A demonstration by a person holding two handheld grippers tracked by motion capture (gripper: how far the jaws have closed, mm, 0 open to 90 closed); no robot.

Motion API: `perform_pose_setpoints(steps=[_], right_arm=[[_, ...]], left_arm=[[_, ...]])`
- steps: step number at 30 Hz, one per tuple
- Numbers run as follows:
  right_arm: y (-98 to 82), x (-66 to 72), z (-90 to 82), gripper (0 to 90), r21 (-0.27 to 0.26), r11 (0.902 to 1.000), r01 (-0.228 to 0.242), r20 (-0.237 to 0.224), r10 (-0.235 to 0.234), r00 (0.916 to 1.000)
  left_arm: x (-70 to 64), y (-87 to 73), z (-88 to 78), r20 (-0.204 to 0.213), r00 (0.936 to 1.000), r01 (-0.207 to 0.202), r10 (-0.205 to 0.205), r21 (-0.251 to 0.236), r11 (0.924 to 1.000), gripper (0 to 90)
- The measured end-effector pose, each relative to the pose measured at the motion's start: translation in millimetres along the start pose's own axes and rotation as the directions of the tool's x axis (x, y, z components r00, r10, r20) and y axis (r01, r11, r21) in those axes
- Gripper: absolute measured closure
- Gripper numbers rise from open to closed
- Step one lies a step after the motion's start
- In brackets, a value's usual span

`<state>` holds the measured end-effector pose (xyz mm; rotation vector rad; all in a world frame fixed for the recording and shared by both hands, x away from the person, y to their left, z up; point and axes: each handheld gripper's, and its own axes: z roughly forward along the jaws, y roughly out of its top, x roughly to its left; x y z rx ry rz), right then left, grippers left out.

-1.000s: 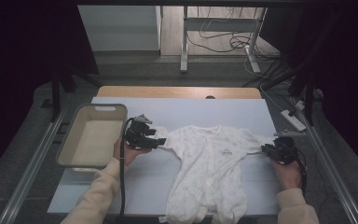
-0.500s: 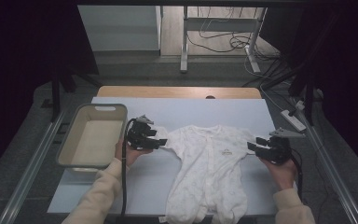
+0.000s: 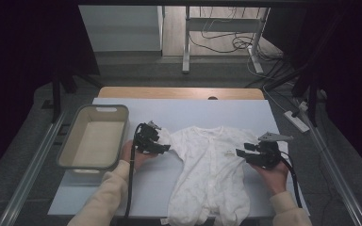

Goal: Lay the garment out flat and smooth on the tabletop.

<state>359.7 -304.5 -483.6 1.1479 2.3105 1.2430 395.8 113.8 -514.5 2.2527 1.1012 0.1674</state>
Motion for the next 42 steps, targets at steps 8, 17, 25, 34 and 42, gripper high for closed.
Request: perform_pose_setpoints(steps=[8,17,25,34,42], right_arm=[[-0.3,9.0,8.5,47.4,0.036,0.9988,0.034,-0.029,-0.033,0.9991],[-1.6,10.9,11.9,47.0,0.058,0.9976,0.040,-0.034,-0.038,0.9987],[-2.1,11.6,12.4,46.9,0.064,0.9972,0.040,-0.039,-0.037,0.9985],[-4.5,16.6,9.2,46.6,0.076,0.9958,0.050,-0.051,-0.046,0.9977],[-8.0,20.2,9.7,46.5,0.092,0.9939,0.060,-0.059,-0.055,0.9968]], left_arm=[[2.9,-2.6,11.0,-0.030,0.9995,-0.004,0.005,0.034,0.9994,33.6],[1.2,-7.2,8.2,-0.061,0.9976,-0.031,0.032,0.022,0.9993,68.0],[-0.4,-10.2,4.8,-0.040,0.9989,-0.022,0.024,0.034,0.9992,86.4],[-17.3,-20.2,-6.8,-0.040,0.9984,-0.039,0.040,0.028,0.9988,86.2],[-28.7,-34.2,-8.4,-0.043,0.9987,-0.024,0.025,0.041,0.9989,85.2]])
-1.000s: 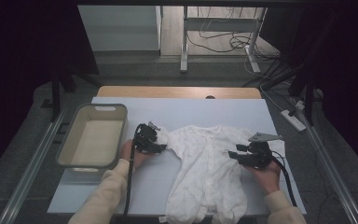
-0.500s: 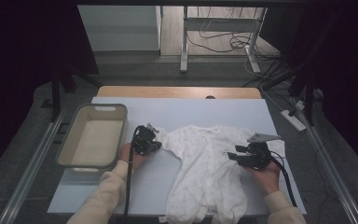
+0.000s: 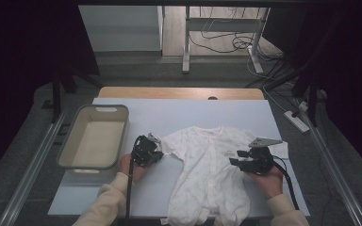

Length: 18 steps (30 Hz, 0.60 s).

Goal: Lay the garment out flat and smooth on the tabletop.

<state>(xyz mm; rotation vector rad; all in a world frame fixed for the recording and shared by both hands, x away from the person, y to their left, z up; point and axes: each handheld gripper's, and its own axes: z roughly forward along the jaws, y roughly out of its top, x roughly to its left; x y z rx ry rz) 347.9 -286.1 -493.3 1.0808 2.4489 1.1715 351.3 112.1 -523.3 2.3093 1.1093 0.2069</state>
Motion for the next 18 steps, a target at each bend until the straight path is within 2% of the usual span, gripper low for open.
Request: perform_pose_setpoints(steps=[12,14,16,18], right_arm=[[-0.3,4.1,-2.0,46.5,-0.005,1.0000,0.006,-0.011,-0.006,0.9999],[-0.4,3.9,-1.5,46.5,-0.004,1.0000,0.006,-0.011,-0.006,0.9999],[-0.4,3.9,-1.0,46.5,0.001,1.0000,0.009,-0.011,-0.009,0.9999],[-0.6,4.3,-0.4,46.5,0.002,1.0000,0.009,-0.012,-0.009,0.9999]], left_arm=[[-11.8,-13.6,-15.5,0.001,1.0000,-0.001,0.001,-0.025,0.9997,82.8],[-12.7,-14.1,-16.9,-0.002,1.0000,-0.002,0.002,-0.029,0.9996,77.3],[-13.2,-13.0,-17.0,-0.010,0.9999,0.002,-0.003,-0.040,0.9992,64.6],[-13.3,-11.5,-18.0,-0.016,0.9998,0.009,-0.010,-0.063,0.9980,57.2]])
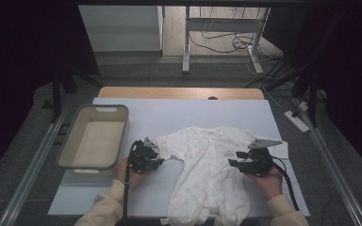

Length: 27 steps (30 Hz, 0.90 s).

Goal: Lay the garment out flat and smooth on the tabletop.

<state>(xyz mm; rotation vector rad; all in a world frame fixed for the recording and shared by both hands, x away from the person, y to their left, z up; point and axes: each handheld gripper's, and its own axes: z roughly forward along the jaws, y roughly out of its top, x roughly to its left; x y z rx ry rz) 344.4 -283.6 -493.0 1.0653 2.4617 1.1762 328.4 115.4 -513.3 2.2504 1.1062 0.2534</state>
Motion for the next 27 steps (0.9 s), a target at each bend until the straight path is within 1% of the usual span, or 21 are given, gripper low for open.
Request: perform_pose_setpoints(steps=[2,4,6,8,14,16,18,20,22,25,27], right_arm=[[-0.1,-0.1,0.5,46.4,0.005,1.0000,0.004,0.000,-0.004,1.0000],[-0.2,-0.4,1.0,46.3,0.007,1.0000,0.005,0.002,-0.005,1.0000],[-0.3,-0.7,1.5,46.3,0.010,0.9999,0.007,0.003,-0.007,1.0000],[-0.3,-0.8,1.9,46.2,0.012,0.9999,0.007,0.003,-0.007,1.0000],[-0.5,0.5,2.5,45.6,0.012,0.9999,0.010,-0.002,-0.010,0.9999],[-0.6,1.8,1.5,44.9,0.005,1.0000,0.008,-0.002,-0.008,1.0000],[-0.7,4.0,-0.7,44.0,-0.005,1.0000,0.006,0.000,-0.006,1.0000],[-1.6,7.6,-4.3,43.3,-0.021,0.9998,-0.001,-0.004,0.001,1.0000],[-4.6,12.8,-9.8,42.8,-0.034,0.9994,0.002,-0.008,-0.002,1.0000],[-11.8,20.8,-19.7,41.6,-0.047,0.9986,0.022,-0.006,-0.022,0.9997],[-17.0,24.2,-26.1,40.4,-0.057,0.9980,0.025,0.001,-0.025,0.9997]], left_arm=[[0.2,2.1,-1.6,-0.003,1.0000,0.006,-0.006,-0.024,0.9997,46.8],[1.4,3.5,-3.4,-0.007,0.9996,0.026,-0.026,-0.052,0.9983,43.5],[3.7,4.6,-4.2,0.001,0.9992,0.041,-0.041,-0.067,0.9969,41.1],[5.4,5.5,-3.3,0.003,0.9989,0.047,-0.047,-0.069,0.9965,39.7],[5.6,8.4,2.1,0.018,0.9994,0.032,-0.031,-0.057,0.9979,37.3],[5.8,9.3,1.6,0.018,0.9995,0.026,-0.025,-0.058,0.9980,36.2],[7.2,9.2,-0.1,0.018,0.9994,0.031,-0.030,-0.064,0.9975,35.6],[9.1,8.5,-2.2,0.023,0.9990,0.040,-0.039,-0.071,0.9966,35.4],[11.0,7.9,-3.8,0.031,0.9985,0.047,-0.044,-0.079,0.9958,35.2],[13.0,8.0,-5.2,0.041,0.9984,0.042,-0.039,-0.082,0.9957,34.8],[12.9,8.1,-5.5,0.048,0.9981,0.042,-0.038,-0.085,0.9955,34.6]])
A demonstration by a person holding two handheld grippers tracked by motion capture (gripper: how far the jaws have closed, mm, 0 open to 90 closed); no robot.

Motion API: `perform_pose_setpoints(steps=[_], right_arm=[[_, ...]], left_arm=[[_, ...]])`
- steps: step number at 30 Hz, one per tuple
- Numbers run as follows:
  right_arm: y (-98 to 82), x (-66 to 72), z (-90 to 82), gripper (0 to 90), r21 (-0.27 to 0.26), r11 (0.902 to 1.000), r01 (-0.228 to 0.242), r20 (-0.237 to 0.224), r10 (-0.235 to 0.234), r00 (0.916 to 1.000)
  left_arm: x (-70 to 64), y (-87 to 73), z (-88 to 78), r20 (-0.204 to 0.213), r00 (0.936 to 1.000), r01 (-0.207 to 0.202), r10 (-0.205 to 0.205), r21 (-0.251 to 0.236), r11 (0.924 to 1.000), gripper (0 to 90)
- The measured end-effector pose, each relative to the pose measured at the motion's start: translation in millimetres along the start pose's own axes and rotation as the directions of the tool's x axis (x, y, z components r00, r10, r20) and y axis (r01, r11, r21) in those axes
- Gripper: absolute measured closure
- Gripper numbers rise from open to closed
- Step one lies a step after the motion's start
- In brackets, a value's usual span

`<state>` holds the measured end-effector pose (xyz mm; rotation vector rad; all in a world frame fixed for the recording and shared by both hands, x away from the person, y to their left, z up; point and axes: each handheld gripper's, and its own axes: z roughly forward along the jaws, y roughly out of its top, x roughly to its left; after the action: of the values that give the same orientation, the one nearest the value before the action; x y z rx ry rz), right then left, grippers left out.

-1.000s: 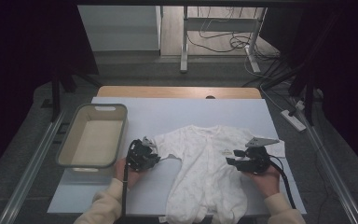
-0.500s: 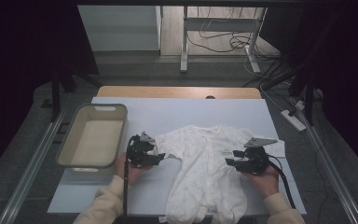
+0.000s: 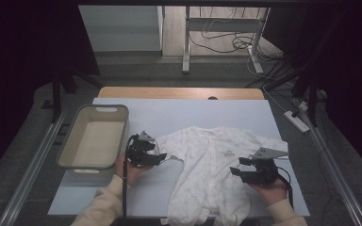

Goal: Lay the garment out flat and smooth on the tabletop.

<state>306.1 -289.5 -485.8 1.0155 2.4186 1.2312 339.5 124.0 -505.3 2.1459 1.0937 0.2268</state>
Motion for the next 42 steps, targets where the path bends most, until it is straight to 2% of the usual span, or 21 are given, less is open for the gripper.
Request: perform_pose_setpoints(steps=[2,6,9,12,15,18,20,24,25,29,35,39,42], right_arm=[[-4.6,2.0,-6.1,38.9,0.004,1.0000,-0.007,0.016,0.007,0.9998],[-19.3,0.8,-18.1,39.4,0.051,0.9966,-0.064,0.104,0.059,0.9929],[-30.3,-2.5,-26.6,39.8,0.070,0.9928,-0.097,0.130,0.087,0.9876],[-37.2,-2.2,-27.3,40.5,0.099,0.9881,-0.117,0.144,0.103,0.9842],[-38.9,3.0,-18.4,41.3,0.139,0.9845,-0.107,0.128,0.089,0.9878],[-35.7,11.0,-2.6,42.9,0.200,0.9774,-0.068,0.133,0.042,0.9903],[-32.7,15.8,3.7,53.5,0.220,0.9751,-0.031,0.166,-0.006,0.9861],[-29.6,17.6,5.3,82.3,0.231,0.9728,-0.012,0.138,-0.021,0.9902],[-29.9,17.3,4.1,85.7,0.236,0.9718,-0.009,0.131,-0.023,0.9911],[-34.5,14.2,-5.9,87.8,0.249,0.9685,-0.012,0.139,-0.023,0.9900],[-44.8,2.9,-27.0,88.2,0.234,0.9699,-0.069,0.157,0.033,0.9871],[-50.0,3.3,-33.8,88.3,0.248,0.9667,-0.063,0.178,0.018,0.9838],[-52.3,1.5,-37.2,88.4,0.247,0.9665,-0.071,0.186,0.024,0.9822]], left_arm=[[-0.6,0.1,-0.5,0.007,1.0000,-0.005,0.005,0.001,1.0000,34.2],[-3.3,0.9,-2.5,0.014,0.9998,-0.013,0.013,-0.007,0.9999,34.1],[-3.8,1.2,-3.1,0.015,0.9997,-0.017,0.017,-0.007,0.9998,34.0],[-3.9,1.2,-2.1,0.016,0.9998,-0.014,0.015,-0.003,0.9999,33.9],[-4.2,1.4,-1.4,0.017,0.9997,-0.020,0.020,0.001,0.9998,33.8],[-4.2,1.1,-0.5,0.017,0.9997,-0.019,0.019,0.005,0.9998,33.6],[-4.2,0.8,-0.6,0.017,0.9997,-0.018,0.018,0.005,0.9998,33.6],[-4.5,0.4,-1.1,0.017,0.9997,-0.018,0.018,0.004,0.9998,33.5],[-4.4,0.3,-1.3,0.016,0.9997,-0.017,0.017,0.004,0.9998,33.5],[-3.9,0.0,-1.8,0.016,0.9997,-0.018,0.018,0.004,0.9998,33.5],[-3.1,0.0,-1.0,0.018,0.9997,-0.015,0.015,0.004,0.9999,33.4],[-2.3,0.0,-1.6,0.017,0.9997,-0.017,0.017,0.007,0.9998,33.3],[-2.8,0.2,-1.8,0.018,0.9996,-0.021,0.020,0.008,0.9998,33.3]])
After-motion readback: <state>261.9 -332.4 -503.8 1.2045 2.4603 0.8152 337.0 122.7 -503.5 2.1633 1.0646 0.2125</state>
